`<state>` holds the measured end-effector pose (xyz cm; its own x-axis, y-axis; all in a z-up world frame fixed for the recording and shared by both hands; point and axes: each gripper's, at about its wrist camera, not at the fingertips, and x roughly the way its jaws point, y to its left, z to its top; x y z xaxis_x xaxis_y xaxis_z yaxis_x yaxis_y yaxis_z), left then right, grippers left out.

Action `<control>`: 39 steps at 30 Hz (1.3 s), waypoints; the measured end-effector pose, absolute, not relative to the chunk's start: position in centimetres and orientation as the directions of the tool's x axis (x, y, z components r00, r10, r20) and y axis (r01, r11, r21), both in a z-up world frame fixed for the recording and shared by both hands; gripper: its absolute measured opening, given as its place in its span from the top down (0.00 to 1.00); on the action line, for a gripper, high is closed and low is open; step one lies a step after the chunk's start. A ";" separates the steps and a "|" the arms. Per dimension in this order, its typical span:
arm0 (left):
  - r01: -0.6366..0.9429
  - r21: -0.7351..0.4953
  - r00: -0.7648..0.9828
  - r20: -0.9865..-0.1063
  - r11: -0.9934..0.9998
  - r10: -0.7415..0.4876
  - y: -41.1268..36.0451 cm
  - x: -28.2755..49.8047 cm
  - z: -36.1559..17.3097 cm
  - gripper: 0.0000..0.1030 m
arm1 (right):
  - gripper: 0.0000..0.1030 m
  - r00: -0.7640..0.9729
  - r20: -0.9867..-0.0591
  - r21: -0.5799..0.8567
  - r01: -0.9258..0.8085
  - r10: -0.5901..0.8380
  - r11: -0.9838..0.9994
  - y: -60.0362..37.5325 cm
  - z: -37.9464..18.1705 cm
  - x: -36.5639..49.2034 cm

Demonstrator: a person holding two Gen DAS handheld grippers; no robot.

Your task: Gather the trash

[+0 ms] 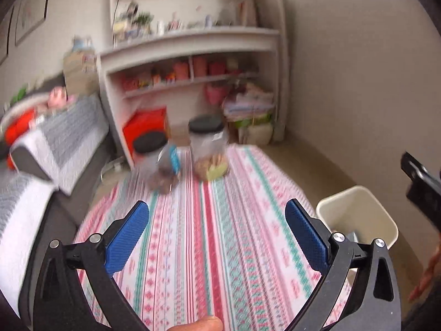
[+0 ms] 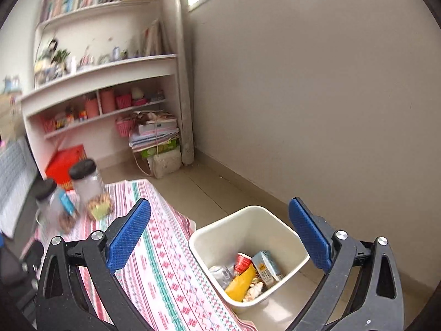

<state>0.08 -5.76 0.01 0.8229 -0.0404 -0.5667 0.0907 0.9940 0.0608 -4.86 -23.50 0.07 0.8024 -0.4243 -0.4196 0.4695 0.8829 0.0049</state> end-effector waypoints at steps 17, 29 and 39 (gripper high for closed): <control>-0.002 0.036 0.791 -0.612 0.999 0.024 -1.8 0.4 -1.6 0.07 | 0.07 0.811 -0.483 -0.051 0.350 -0.330 0.935 -18.5 -2.9 -2.0; -0.016 0.013 0.782 -0.623 1.000 0.020 -1.3 0.5 -1.5 0.07 | 0.07 0.826 -0.450 -0.089 0.336 -0.338 0.938 -17.5 -2.7 -2.2; -0.014 0.005 0.784 -0.620 1.000 0.014 -1.1 0.3 -1.2 0.07 | 0.07 0.822 -0.458 -0.087 0.338 -0.339 0.937 -17.6 -2.8 -2.1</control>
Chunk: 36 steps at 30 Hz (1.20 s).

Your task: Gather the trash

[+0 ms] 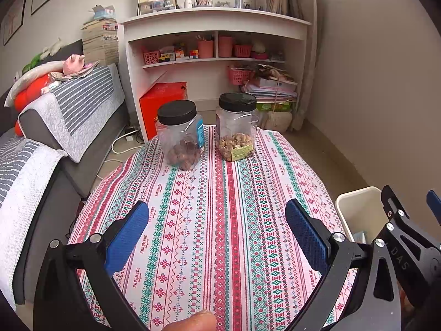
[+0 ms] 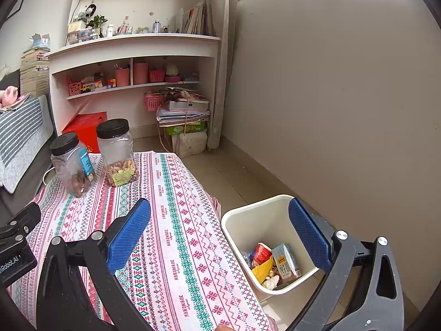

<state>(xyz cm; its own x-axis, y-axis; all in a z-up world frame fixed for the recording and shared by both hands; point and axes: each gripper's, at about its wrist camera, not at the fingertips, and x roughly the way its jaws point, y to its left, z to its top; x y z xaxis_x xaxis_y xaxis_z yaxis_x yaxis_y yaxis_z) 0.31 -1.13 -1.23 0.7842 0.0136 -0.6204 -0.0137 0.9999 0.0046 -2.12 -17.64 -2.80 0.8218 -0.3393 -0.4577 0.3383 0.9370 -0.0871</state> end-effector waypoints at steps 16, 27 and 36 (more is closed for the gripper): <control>-0.014 -0.004 0.786 -0.619 1.000 0.008 -1.5 0.3 -1.1 0.07 | 0.07 0.821 -0.466 -0.078 0.332 -0.329 0.940 -17.3 -2.7 -2.2; -0.025 -0.008 0.783 -0.621 1.000 0.014 -1.7 0.4 -1.1 0.07 | 0.07 0.831 -0.464 -0.067 0.314 -0.308 0.947 -17.4 -2.5 -2.3; -0.027 -0.003 0.784 -0.620 1.000 0.019 -1.8 0.4 -1.0 0.07 | 0.07 0.835 -0.462 -0.058 0.309 -0.300 0.949 -17.4 -2.5 -2.3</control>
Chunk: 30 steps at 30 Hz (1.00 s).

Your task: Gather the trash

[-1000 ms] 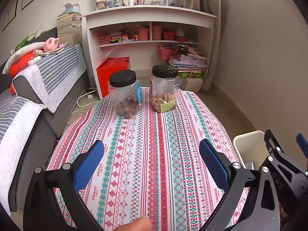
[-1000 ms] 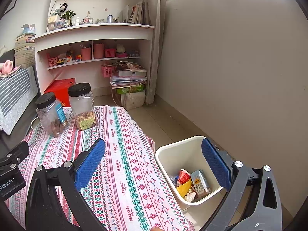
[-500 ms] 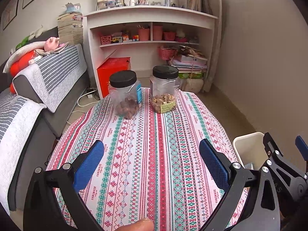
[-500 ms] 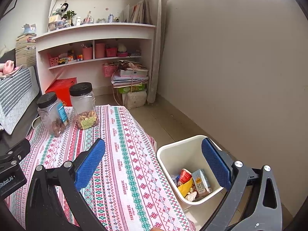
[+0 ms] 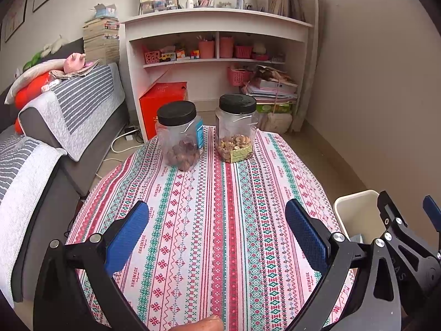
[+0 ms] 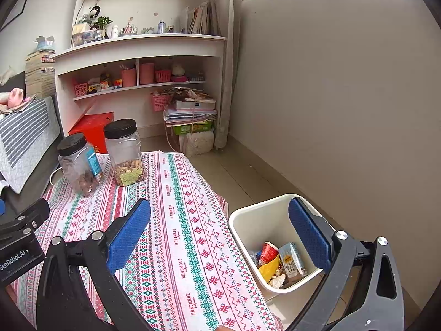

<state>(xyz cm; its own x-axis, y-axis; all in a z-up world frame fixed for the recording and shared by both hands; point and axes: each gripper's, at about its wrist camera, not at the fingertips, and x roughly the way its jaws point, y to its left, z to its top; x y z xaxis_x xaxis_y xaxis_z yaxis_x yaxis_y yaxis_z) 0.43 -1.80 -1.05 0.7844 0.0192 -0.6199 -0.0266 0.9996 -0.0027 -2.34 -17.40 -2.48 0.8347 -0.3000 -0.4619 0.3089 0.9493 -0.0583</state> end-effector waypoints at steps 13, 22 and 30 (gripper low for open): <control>-0.037 -0.009 0.778 -0.628 0.999 0.023 -1.7 0.6 -1.0 0.07 | 0.07 0.835 -0.461 -0.057 0.309 -0.299 0.949 -17.3 -2.5 -2.4; -0.049 -0.012 0.767 -0.641 0.999 0.030 -1.4 0.9 -1.2 0.07 | 0.07 0.835 -0.464 -0.054 0.308 -0.297 0.950 -17.1 -2.5 -2.4; -0.052 -0.010 0.761 -0.648 0.999 0.033 -1.5 1.0 -1.4 0.07 | 0.07 0.832 -0.477 -0.039 0.304 -0.285 0.952 -17.3 -2.3 -2.5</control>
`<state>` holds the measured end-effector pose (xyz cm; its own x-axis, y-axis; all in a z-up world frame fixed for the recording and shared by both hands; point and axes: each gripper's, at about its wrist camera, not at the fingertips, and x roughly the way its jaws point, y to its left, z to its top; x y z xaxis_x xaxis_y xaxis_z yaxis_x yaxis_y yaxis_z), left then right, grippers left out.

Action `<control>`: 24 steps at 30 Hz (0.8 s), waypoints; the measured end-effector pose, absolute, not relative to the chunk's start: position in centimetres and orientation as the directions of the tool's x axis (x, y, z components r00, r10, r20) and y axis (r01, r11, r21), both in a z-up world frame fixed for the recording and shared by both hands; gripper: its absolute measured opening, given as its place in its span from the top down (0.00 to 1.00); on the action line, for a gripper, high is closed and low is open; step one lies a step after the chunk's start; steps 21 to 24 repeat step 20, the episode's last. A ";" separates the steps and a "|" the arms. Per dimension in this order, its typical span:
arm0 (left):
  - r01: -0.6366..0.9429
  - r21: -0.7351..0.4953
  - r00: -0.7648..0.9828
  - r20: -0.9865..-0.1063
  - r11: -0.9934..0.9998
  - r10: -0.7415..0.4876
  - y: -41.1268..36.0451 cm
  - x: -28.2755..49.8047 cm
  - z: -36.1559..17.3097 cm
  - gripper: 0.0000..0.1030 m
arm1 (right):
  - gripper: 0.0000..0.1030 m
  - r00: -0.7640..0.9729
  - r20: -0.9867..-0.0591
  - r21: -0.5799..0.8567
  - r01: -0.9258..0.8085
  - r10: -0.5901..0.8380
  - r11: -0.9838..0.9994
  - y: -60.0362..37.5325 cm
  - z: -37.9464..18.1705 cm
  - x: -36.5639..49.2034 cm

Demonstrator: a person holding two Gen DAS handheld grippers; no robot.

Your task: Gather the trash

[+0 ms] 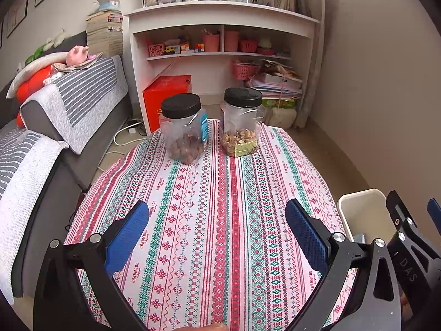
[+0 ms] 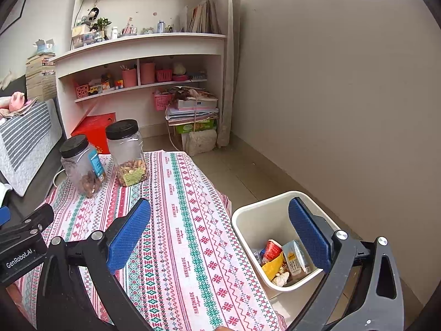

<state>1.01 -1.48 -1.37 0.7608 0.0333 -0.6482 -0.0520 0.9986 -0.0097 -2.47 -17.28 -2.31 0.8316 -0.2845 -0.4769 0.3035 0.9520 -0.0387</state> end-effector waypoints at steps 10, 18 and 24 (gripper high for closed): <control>-0.024 0.006 0.791 -0.611 1.000 0.023 -1.9 0.5 -1.3 0.09 | 0.07 0.830 -0.484 -0.035 0.298 -0.277 0.954 -17.4 -2.3 -2.4; -0.028 0.007 0.796 -0.604 1.000 0.026 -2.2 0.4 -0.8 0.08 | 0.07 0.832 -0.478 -0.031 0.302 -0.280 0.953 -17.7 -2.3 -2.4; -0.033 0.006 0.798 -0.602 0.999 0.030 -2.2 0.3 -0.8 0.08 | 0.07 0.834 -0.475 -0.033 0.303 -0.281 0.952 -17.8 -2.3 -2.4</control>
